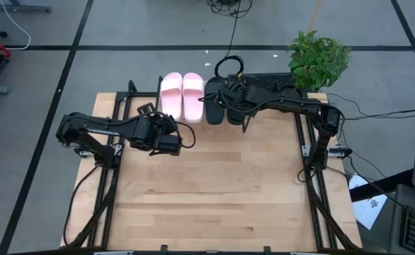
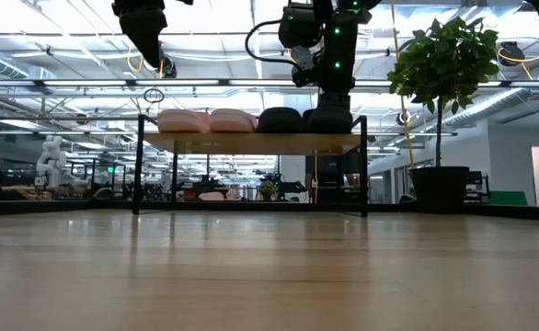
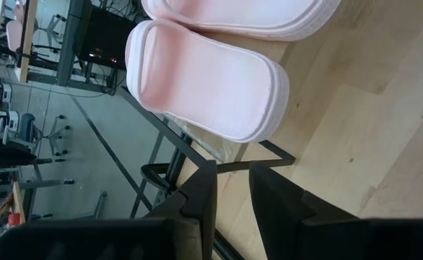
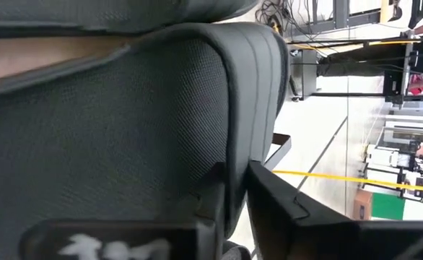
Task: Pick and place slides into the shelf
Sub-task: Put the black slides on the shelf
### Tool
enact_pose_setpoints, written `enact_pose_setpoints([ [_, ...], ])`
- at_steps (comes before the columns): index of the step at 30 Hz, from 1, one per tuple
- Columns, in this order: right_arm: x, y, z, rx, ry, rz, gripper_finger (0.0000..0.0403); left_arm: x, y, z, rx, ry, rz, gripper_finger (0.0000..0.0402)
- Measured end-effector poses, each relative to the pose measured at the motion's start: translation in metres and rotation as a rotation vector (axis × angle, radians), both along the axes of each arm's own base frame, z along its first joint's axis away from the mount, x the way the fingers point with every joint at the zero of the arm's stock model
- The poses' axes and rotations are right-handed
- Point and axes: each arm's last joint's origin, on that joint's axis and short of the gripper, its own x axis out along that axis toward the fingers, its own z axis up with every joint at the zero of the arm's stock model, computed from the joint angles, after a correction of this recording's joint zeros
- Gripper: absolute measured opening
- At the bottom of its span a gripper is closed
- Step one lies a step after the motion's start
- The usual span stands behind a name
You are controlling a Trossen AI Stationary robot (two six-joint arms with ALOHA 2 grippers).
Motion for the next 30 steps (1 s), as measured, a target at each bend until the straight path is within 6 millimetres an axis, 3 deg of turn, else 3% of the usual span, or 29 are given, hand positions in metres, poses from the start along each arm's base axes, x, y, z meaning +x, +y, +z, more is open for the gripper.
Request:
enact_pose_setpoints([
  [6,-0.0002,0.0,0.0,-0.001,0.014,0.009,0.008,0.0,0.0,0.0,0.0,0.0,0.0,0.0088],
  [21,-0.0006,-0.0007,0.001,-0.041,0.061,0.023,0.0087,0.0,0.0,0.0,0.001,0.006,-0.006,0.0088],
  [30,-0.0005,-0.0001,0.0013,-0.041,0.071,0.034,0.0111,0.0,0.0,0.0,0.001,0.006,-0.006,0.0088],
])
